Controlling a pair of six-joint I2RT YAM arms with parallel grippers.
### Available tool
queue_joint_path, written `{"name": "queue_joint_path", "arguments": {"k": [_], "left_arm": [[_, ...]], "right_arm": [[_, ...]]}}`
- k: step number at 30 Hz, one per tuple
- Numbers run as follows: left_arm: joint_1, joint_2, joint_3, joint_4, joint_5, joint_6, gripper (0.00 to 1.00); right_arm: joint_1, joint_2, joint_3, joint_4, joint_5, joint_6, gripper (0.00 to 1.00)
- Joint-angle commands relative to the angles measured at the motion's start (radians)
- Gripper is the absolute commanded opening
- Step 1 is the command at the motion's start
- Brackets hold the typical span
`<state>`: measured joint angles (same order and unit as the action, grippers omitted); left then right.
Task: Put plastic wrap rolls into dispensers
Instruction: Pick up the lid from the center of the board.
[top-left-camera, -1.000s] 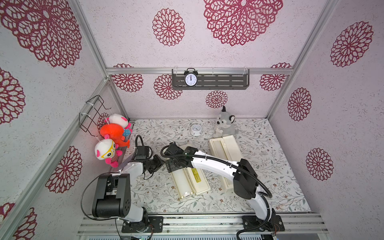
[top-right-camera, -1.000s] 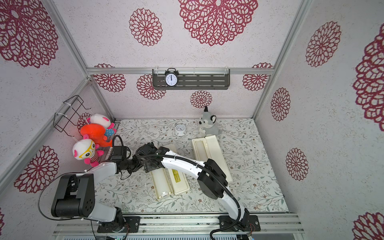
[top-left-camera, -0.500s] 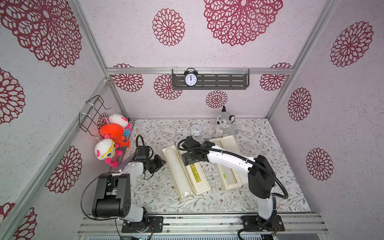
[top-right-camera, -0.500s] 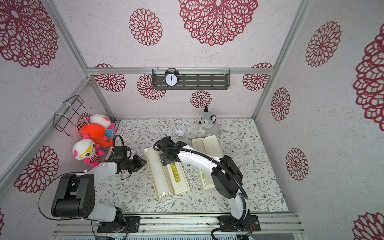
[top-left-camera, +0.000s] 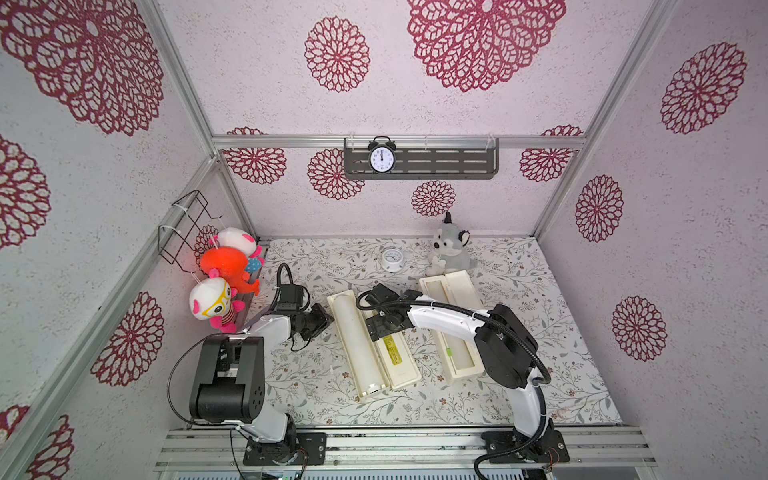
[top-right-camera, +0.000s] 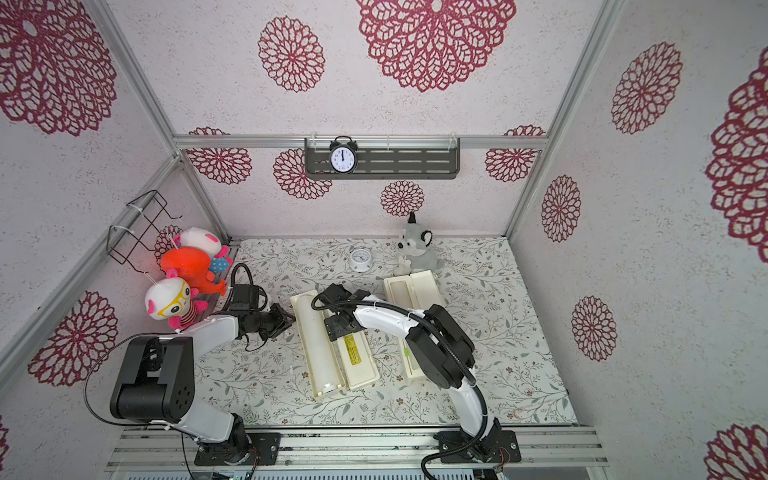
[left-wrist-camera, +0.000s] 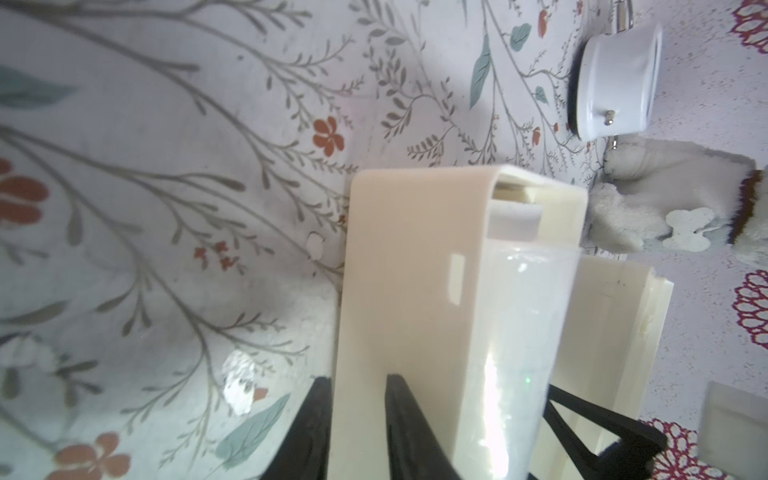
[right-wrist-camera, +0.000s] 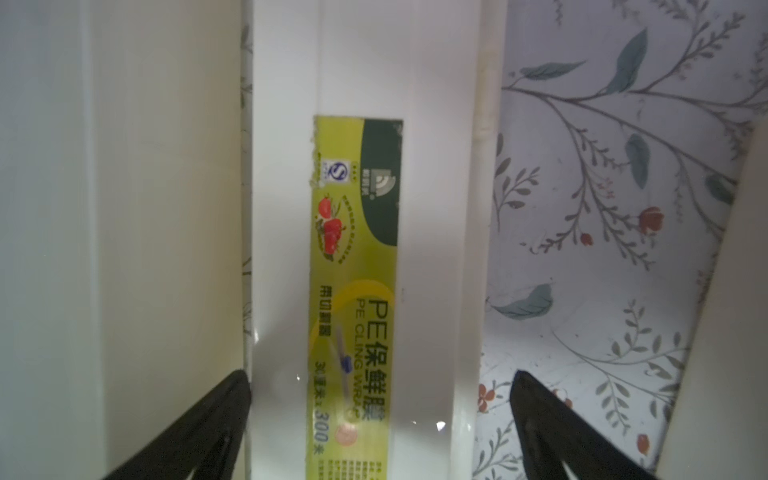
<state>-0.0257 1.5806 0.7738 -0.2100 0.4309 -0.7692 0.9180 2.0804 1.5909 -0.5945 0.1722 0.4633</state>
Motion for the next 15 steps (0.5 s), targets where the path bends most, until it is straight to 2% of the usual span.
{"name": "queue_joint_path", "arguments": {"k": [1,15], "left_arm": [[-0.018,0.012,0.024,0.001,0.008,0.002,0.27],[0.034,-0.08,-0.04,-0.061,0.006,0.027,0.27]], "right_arm": [[-0.01,0.007,0.017,-0.006,0.024,-0.019,0.98],[-0.028,0.082,-0.052,0.04,-0.065,0.003,0.98]]}}
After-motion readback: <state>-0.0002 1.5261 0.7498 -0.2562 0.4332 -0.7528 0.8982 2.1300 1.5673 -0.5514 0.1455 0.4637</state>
